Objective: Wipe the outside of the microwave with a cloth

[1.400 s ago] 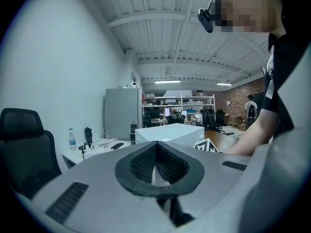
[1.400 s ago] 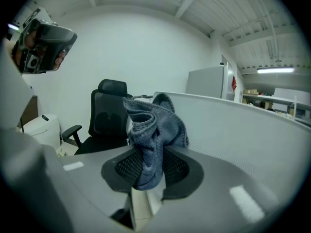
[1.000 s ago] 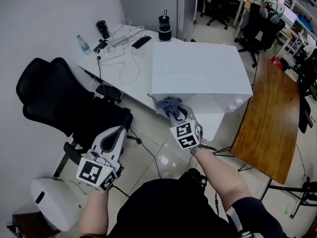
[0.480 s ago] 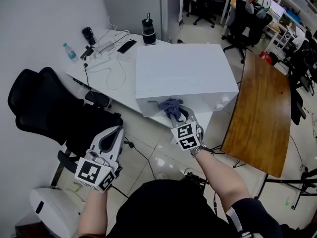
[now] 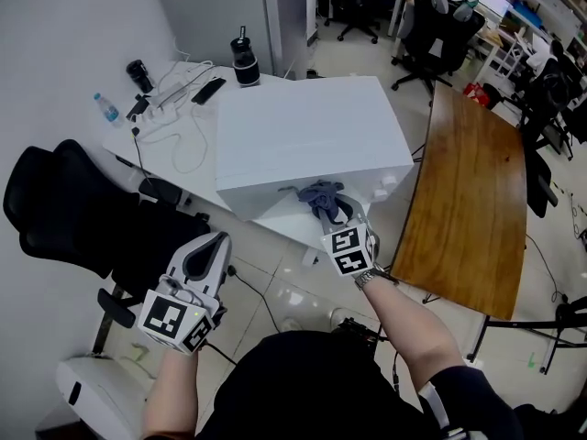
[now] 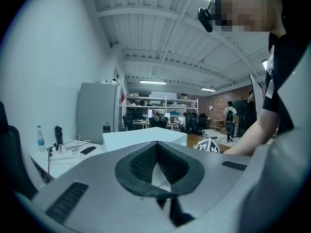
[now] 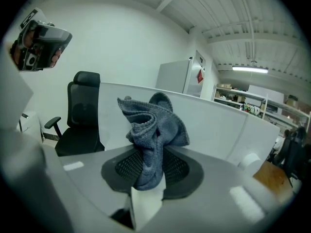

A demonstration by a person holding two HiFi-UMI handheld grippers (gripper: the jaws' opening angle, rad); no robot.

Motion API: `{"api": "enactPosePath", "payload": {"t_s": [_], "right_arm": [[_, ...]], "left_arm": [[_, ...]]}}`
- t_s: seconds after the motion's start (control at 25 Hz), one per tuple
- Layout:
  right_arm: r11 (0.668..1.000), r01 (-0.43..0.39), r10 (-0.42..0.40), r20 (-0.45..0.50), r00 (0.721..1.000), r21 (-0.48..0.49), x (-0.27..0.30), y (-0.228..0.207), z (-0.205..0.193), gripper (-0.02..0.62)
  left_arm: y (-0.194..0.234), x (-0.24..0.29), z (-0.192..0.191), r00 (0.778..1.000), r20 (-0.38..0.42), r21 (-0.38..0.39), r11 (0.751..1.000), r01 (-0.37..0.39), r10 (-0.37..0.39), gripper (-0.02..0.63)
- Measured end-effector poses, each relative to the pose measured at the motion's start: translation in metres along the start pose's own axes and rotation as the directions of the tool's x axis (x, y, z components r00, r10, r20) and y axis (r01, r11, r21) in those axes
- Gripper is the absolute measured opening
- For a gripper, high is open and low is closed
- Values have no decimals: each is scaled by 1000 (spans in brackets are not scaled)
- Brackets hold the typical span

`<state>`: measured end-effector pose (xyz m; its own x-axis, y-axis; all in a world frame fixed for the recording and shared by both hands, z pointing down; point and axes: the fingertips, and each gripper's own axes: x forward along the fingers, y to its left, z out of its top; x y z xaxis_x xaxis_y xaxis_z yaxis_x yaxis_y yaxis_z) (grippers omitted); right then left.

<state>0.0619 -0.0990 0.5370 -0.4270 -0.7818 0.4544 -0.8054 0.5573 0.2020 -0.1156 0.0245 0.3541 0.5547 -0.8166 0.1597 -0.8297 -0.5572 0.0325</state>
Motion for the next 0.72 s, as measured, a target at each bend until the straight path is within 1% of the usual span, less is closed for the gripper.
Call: {"api": "enactPosePath", "payload": {"t_s": [0.56, 0.72], "right_arm": [[997, 50, -50, -8, 999, 62, -26, -69, -28, 95], [995, 62, -61, -7, 998, 78, -34, -82, -36, 95]], "left_arm": [[-48, 43, 16, 1000, -10, 26, 1000, 17, -16, 5], [-61, 51, 19, 1000, -11, 34, 999, 18, -17, 5]]}}
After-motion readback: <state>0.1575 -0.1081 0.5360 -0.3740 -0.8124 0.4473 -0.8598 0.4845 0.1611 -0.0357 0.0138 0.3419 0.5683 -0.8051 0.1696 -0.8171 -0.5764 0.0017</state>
